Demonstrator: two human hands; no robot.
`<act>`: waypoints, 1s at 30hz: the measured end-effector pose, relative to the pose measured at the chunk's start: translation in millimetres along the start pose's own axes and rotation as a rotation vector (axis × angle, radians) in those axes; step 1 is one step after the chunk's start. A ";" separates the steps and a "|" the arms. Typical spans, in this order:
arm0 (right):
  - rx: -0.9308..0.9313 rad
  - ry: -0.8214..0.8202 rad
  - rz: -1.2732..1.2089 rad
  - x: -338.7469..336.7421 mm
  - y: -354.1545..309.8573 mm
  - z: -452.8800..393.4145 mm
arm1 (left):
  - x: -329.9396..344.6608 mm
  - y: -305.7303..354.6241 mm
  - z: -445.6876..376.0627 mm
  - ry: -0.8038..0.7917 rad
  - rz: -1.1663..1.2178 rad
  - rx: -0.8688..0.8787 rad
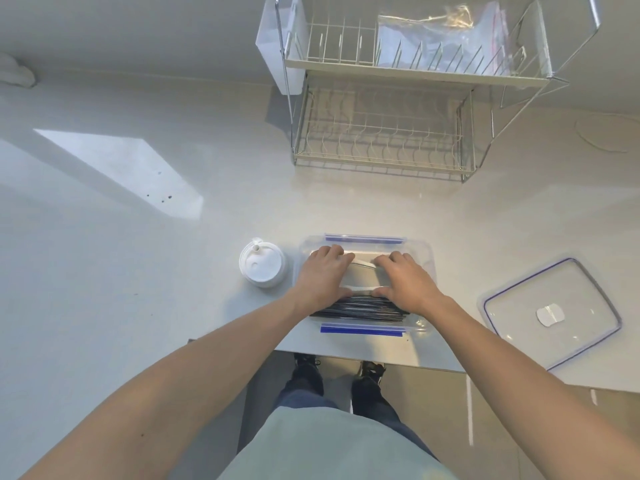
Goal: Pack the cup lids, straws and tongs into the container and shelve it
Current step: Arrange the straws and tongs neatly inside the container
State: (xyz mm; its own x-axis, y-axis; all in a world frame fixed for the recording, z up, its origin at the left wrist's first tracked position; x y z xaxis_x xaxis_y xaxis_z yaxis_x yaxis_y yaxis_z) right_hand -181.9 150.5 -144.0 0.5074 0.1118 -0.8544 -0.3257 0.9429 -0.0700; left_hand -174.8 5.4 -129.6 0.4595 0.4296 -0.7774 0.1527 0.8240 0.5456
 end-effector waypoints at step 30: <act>-0.032 0.069 -0.032 -27.9 -15.2 12.2 | -26.8 8.3 21.7 0.176 0.138 0.104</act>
State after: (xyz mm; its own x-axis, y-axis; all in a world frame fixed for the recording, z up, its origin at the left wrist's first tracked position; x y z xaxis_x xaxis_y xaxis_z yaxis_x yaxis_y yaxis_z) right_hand -181.4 136.8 -112.8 0.4619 0.0583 -0.8850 -0.3361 0.9349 -0.1139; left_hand -166.9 -7.2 -97.4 0.3242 0.6004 -0.7310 0.1927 0.7147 0.6724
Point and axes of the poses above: each hand's wrist, its own z-axis away from the middle knuckle, its own x-axis out of the palm, y = z × x, the point moved 9 cm from there along -z, towards the middle knuckle, and after that the axes turned 15 degrees about z, right-handed, at the moved point
